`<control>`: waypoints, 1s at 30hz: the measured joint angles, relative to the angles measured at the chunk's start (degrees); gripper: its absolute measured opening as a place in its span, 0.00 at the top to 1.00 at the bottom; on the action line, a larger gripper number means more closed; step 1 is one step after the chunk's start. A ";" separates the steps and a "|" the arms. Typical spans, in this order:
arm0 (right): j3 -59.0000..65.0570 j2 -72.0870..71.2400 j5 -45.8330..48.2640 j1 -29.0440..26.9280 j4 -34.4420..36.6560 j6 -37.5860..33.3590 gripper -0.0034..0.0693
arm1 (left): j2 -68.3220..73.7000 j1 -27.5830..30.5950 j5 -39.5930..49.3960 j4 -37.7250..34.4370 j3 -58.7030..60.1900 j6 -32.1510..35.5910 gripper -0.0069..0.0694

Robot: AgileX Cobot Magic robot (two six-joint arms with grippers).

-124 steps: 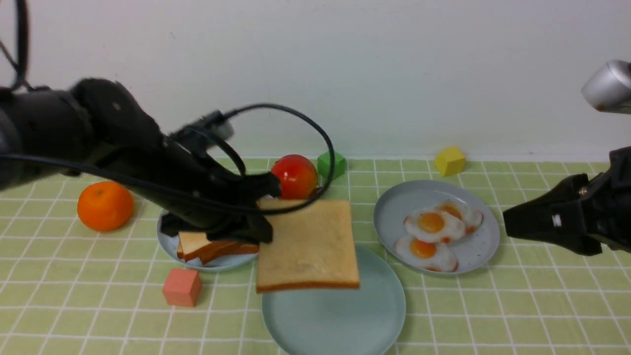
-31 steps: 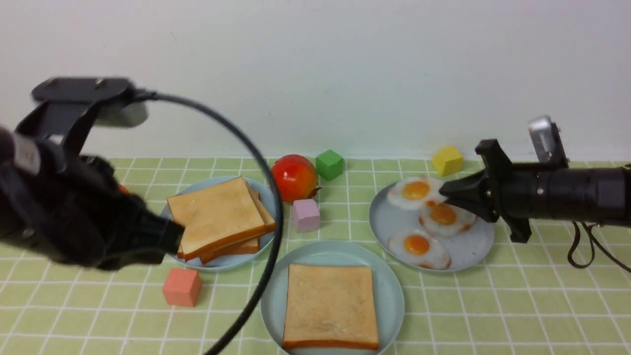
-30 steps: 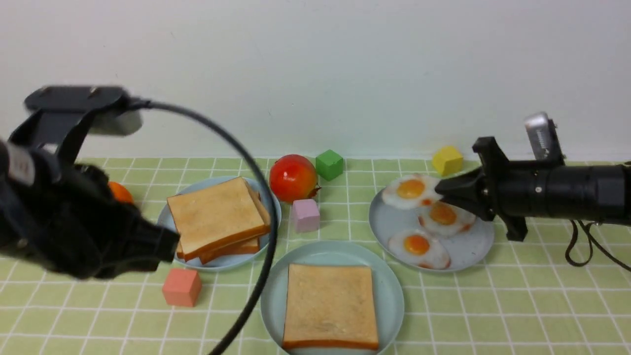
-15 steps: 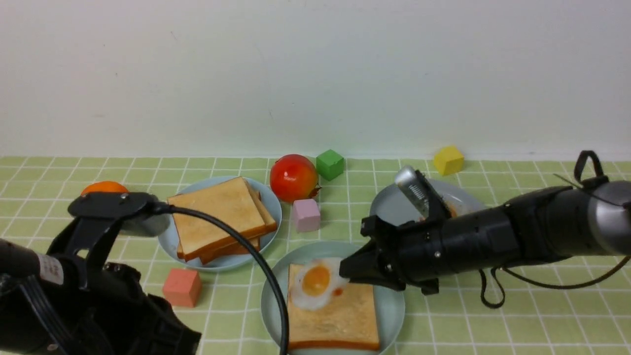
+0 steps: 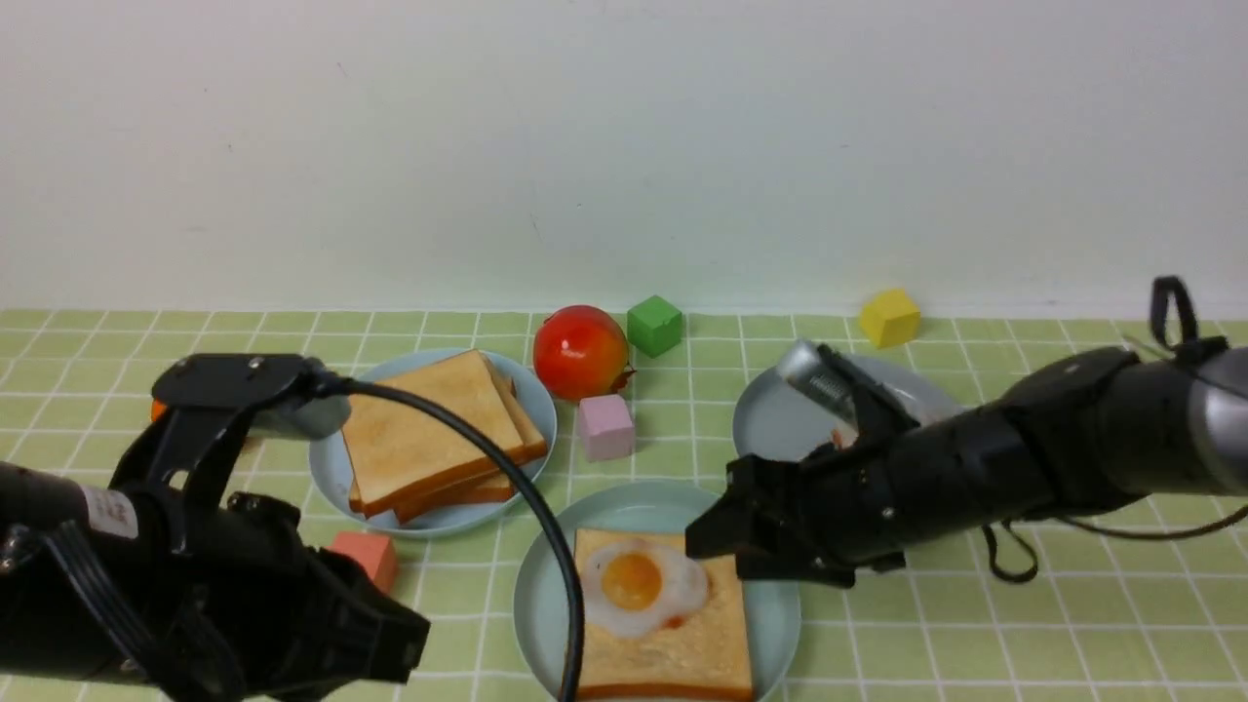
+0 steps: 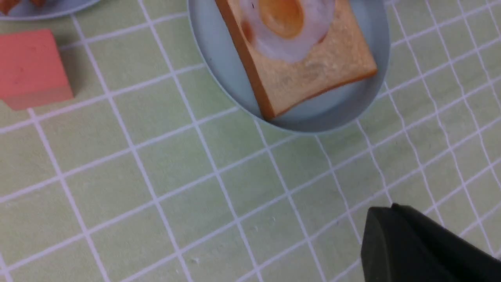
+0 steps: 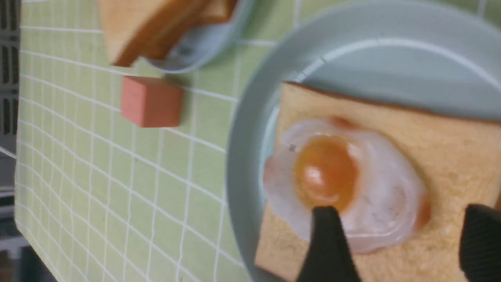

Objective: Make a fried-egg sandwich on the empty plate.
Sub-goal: Use the left arm to grab a slice of bread

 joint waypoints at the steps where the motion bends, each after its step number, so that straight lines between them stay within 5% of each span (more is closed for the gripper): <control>1: -0.07 -0.52 0.00 0.00 -0.98 0.36 0.31 | 0.00 0.00 -0.55 0.10 0.00 -0.32 0.92; 7: -6.95 -13.95 8.31 0.13 -21.55 12.24 0.22 | 2.74 2.54 -5.45 8.24 -1.95 -13.89 0.92; 10: -10.67 -19.78 12.08 1.81 -35.40 21.57 0.22 | 8.42 8.84 -5.18 11.12 -5.91 -20.08 0.91; 17: -11.13 -26.03 15.39 13.91 -57.51 35.46 0.22 | 25.09 20.09 0.75 3.06 -16.60 -22.34 0.89; 22: -11.13 -26.03 17.12 20.17 -63.90 41.10 0.22 | 33.35 21.12 0.48 -0.11 -21.33 -22.49 0.76; 30: -11.13 -26.03 18.01 21.67 -62.91 42.66 0.22 | 41.48 21.12 -3.34 -0.55 -25.71 -22.28 0.40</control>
